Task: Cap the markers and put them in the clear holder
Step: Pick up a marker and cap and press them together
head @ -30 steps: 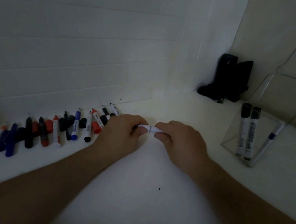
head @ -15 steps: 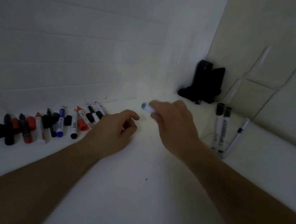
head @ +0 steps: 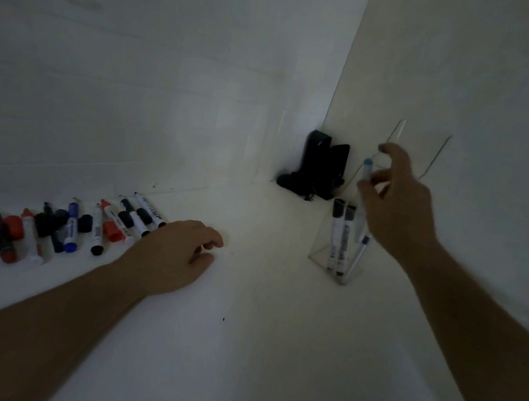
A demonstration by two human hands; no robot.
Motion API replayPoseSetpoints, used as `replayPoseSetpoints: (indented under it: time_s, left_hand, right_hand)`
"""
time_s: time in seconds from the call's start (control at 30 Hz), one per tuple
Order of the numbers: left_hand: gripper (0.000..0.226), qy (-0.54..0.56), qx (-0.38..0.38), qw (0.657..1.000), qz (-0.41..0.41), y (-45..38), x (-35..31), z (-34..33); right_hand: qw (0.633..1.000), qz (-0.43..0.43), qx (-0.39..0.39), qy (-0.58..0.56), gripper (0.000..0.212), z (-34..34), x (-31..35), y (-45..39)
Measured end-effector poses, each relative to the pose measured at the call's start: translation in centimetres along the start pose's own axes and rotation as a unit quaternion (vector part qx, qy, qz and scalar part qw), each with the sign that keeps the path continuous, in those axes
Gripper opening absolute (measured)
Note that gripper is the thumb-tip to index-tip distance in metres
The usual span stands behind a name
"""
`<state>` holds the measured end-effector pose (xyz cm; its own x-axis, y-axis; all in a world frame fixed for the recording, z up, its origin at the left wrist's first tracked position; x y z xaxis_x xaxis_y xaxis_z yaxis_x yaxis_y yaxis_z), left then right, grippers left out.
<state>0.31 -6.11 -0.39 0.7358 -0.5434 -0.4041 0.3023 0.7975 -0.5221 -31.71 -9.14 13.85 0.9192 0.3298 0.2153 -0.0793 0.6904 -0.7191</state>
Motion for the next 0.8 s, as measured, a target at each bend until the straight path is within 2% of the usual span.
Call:
replayPoseSetpoints:
  time_s: [0.07,0.17,0.23,0.3,0.47,0.57,0.67,0.73,0.8]
  left_hand:
    - [0.021,-0.007,-0.002,1.000,-0.003,0.0,-0.1,0.0]
    - [0.021,-0.010,0.000,1.000,0.001,0.0,0.1,-0.1]
    - [0.020,-0.007,0.001,1.000,-0.004,0.1,0.2,-0.1]
    - [0.020,-0.009,0.002,1.000,-0.009,0.1,0.3,-0.1]
    - [0.018,-0.023,0.005,1.000,-0.014,0.0,0.3,-0.2]
    - [0.017,-0.022,0.013,0.999,-0.020,0.0,0.4,-0.2]
    - [0.017,-0.018,0.027,0.999,-0.030,0.0,0.3,-0.1]
    - [0.018,-0.001,0.015,0.999,-0.029,-0.1,0.0,0.3]
    - [0.021,0.027,-0.030,0.999,-0.031,-0.2,-0.3,1.1]
  right_hand:
    - [0.997,-0.006,0.026,0.071,0.038,-1.7,-1.1,0.6]
    - [0.980,-0.014,0.034,0.195,0.024,-3.1,-2.4,1.3]
    - [0.973,-0.001,0.040,0.227,0.020,-3.4,-2.7,1.7]
    - [0.968,0.019,0.053,0.245,0.024,-3.5,-2.8,1.9]
    - [0.977,0.003,0.101,0.186,0.040,-2.8,-2.1,1.7]
    - [0.984,0.003,0.026,0.177,0.046,-2.4,-1.3,1.8]
    - [0.982,0.065,-0.070,0.166,0.039,-2.9,1.1,2.2]
    - [0.983,0.113,-0.089,0.112,0.034,-4.2,3.5,2.6]
    - [0.987,0.142,-0.055,0.044,0.030,-6.6,5.9,3.1]
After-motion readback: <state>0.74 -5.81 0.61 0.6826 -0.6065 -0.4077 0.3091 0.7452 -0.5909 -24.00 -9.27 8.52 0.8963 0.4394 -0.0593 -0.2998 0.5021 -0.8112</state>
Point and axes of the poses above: each hand's wrist, its own y-axis away from the middle knuckle, its own z-axis out of the back of the hand, x = y × z, the point moved 2 cm from there along -y, towards the middle knuckle, and after that the axes turned 9 degrees about y, right-handed, at the moved point
